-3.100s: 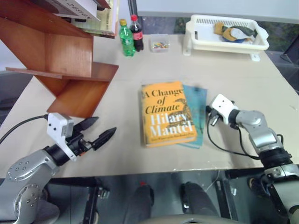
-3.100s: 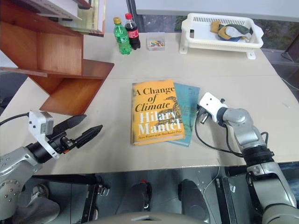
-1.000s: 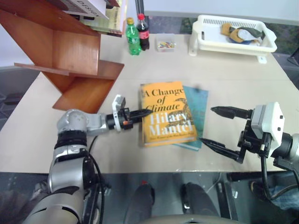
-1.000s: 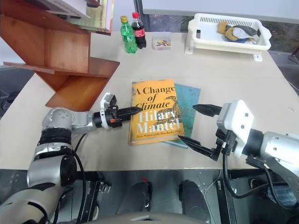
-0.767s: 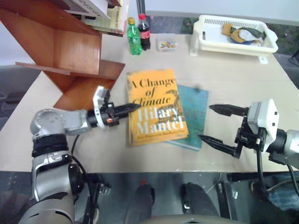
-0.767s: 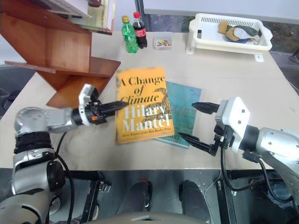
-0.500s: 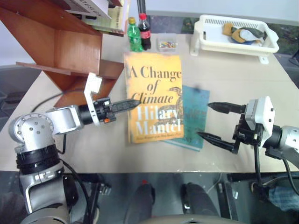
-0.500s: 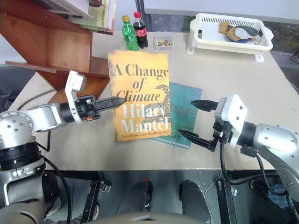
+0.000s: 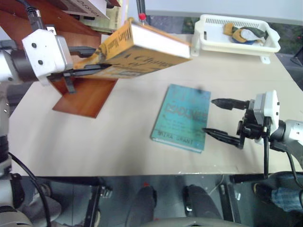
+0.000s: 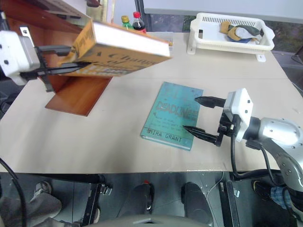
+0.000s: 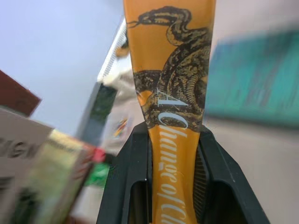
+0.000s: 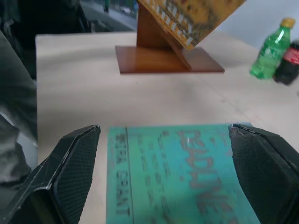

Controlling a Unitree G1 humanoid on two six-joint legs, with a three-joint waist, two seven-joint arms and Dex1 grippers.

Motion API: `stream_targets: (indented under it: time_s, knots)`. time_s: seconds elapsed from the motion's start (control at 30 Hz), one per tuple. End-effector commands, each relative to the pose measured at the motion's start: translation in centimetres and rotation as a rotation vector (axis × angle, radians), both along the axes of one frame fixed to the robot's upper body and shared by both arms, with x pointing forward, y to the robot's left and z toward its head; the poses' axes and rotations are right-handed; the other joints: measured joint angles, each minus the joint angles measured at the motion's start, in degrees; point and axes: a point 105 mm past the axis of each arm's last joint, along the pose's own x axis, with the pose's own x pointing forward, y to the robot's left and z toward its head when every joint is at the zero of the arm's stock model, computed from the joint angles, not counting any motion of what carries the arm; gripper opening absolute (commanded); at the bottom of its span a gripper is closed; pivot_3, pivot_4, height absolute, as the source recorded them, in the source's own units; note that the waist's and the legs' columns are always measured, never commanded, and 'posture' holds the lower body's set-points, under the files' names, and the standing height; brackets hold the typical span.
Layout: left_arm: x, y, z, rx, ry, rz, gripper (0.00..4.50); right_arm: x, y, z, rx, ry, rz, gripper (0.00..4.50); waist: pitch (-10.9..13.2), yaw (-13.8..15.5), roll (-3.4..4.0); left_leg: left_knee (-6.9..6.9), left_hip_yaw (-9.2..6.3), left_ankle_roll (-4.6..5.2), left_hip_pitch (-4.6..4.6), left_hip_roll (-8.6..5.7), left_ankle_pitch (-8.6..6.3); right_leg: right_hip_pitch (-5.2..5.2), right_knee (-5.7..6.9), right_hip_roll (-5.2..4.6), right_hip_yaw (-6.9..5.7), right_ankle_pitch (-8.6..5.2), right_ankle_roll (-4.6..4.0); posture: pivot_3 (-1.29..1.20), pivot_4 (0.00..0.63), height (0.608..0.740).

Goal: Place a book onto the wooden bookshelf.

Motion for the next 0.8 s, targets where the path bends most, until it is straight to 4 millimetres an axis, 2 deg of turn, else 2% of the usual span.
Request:
stream_targets:
  time_s: [0.03,0.1,0.2,0.37,0.47,0.53,0.67,0.8]
  knots:
    - [-0.8,3.3,2.3,0.165,-0.108,0.099,0.52,-0.4,1.0,1.8,0.067,-0.056,0.072,4.5,0.02,-0.28,0.01,-0.01,0.01,0.0,0.0,0.0,0.0,-0.01,0.0,0.0,0.01,0.0,0.0,0.0,0.15,0.74]
    - [-1.3,5.4,2.9,0.228,-0.128,0.155,0.52,-0.4,1.3,2.3,0.097,-0.065,0.098,4.5,0.03,-0.3,0.01,-0.02,0.06,0.05,0.01,0.02,-0.03,-0.02,0.0,0.0,0.04,0.0,0.01,0.0,0.15,0.74]
    - [-1.7,7.4,3.7,0.278,-0.159,0.208,0.52,-0.1,1.6,2.4,0.109,-0.067,0.112,4.5,0.05,-0.01,-0.03,-0.03,0.08,0.1,-0.02,0.03,-0.06,-0.03,-0.03,-0.01,0.02,-0.01,0.01,0.0,0.15,0.74]
    - [-2.0,11.0,3.9,0.335,-0.132,0.331,0.52,0.3,2.1,2.5,0.109,-0.091,0.128,4.5,0.13,0.04,-0.19,0.0,0.09,0.11,-0.05,0.03,-0.07,-0.03,-0.02,-0.02,-0.01,-0.01,0.02,0.0,0.15,0.74]
    - [-1.7,13.3,3.1,0.362,-0.098,0.417,0.52,0.4,2.7,2.8,0.118,-0.113,0.144,4.5,0.13,-0.05,-0.18,0.01,0.09,0.11,-0.01,0.03,-0.07,-0.03,0.04,-0.01,0.0,-0.01,0.03,0.0,0.15,0.74]
    - [-0.8,14.8,1.6,0.347,-0.067,0.464,0.52,0.4,3.4,2.9,0.127,-0.13,0.165,4.5,0.12,-0.07,-0.2,0.0,0.08,0.11,0.02,0.05,-0.07,-0.03,0.1,0.01,-0.01,-0.01,0.03,0.0,0.15,0.74]
    - [1.6,16.3,-1.3,0.315,-0.037,0.531,0.52,0.6,4.4,3.3,0.141,-0.166,0.177,4.5,0.12,-0.76,-0.2,0.08,0.14,0.11,0.13,0.21,-0.06,-0.02,0.22,0.16,0.01,-0.04,0.09,0.0,0.15,0.74]
    - [2.7,17.2,-2.7,0.32,-0.041,0.584,0.52,0.6,4.7,3.6,0.145,-0.182,0.174,4.5,0.08,-1.61,-0.11,0.13,0.29,0.11,0.33,0.31,-0.06,0.0,0.38,0.23,0.11,-0.02,0.08,0.0,0.15,0.74]
